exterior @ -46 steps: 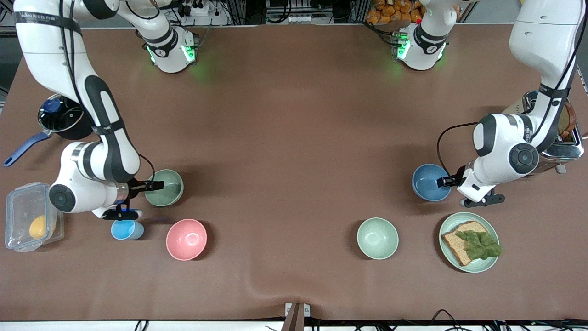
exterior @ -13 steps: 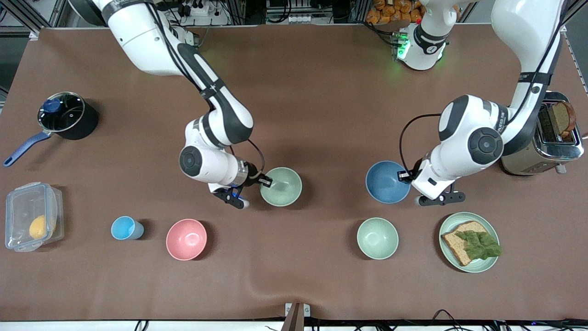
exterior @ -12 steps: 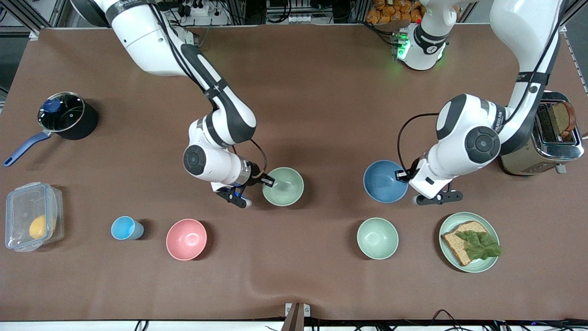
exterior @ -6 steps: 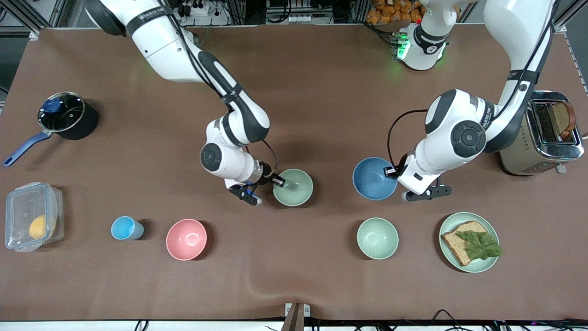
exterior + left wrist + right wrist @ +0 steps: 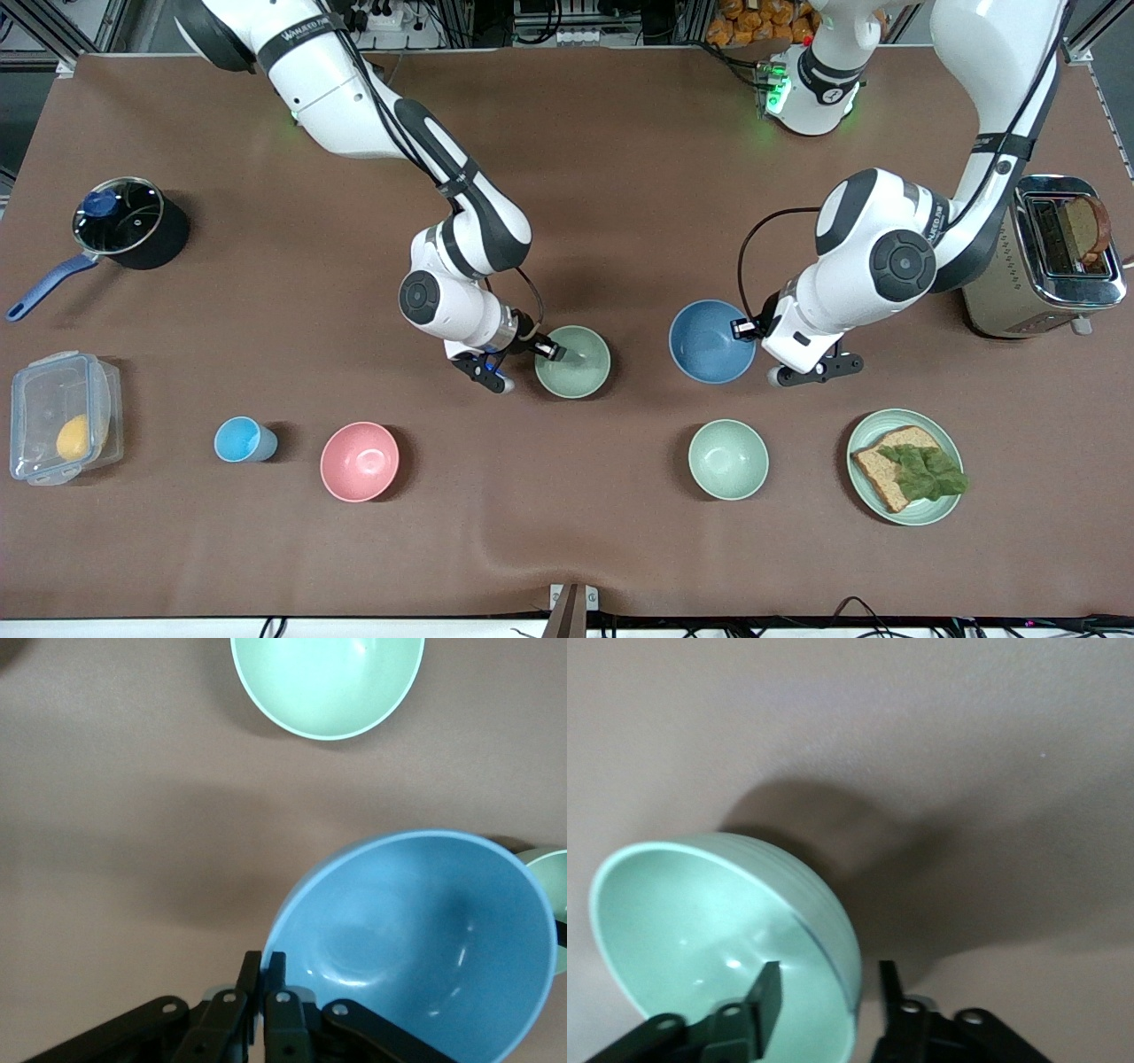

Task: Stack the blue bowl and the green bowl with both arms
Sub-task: 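Slide the blue bowl with the left gripper while the right gripper slides the green bowl, then lift the blue bowl with the left gripper onto the green bowl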

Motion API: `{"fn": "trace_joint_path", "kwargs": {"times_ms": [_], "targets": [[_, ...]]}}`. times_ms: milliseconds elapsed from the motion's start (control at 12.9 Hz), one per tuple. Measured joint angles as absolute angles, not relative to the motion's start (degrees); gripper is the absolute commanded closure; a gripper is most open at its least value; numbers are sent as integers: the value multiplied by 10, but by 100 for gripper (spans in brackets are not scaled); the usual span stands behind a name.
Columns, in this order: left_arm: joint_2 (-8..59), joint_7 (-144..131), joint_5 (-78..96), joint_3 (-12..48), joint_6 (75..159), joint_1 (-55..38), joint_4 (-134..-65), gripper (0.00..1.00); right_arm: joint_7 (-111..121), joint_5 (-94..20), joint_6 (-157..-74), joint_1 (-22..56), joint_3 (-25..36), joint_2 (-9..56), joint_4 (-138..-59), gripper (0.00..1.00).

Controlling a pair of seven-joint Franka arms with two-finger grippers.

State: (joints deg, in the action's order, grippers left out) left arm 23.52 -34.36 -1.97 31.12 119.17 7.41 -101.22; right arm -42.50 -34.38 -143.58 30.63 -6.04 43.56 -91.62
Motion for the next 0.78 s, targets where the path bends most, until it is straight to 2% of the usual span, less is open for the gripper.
{"fn": "trace_joint_path", "kwargs": {"times_ms": [233, 467, 778], "targets": [[236, -366, -20, 313, 1192, 63, -1006, 100, -490, -345, -1402, 291, -54, 404, -907, 0], [245, -409, -20, 313, 1192, 36, -982, 100, -533, -346, -1344, 238, -52, 372, -906, 0], [291, -469, -20, 313, 1200, -8, -937, 100, -607, -346, -1341, 220, -53, 391, -912, 0]]}}
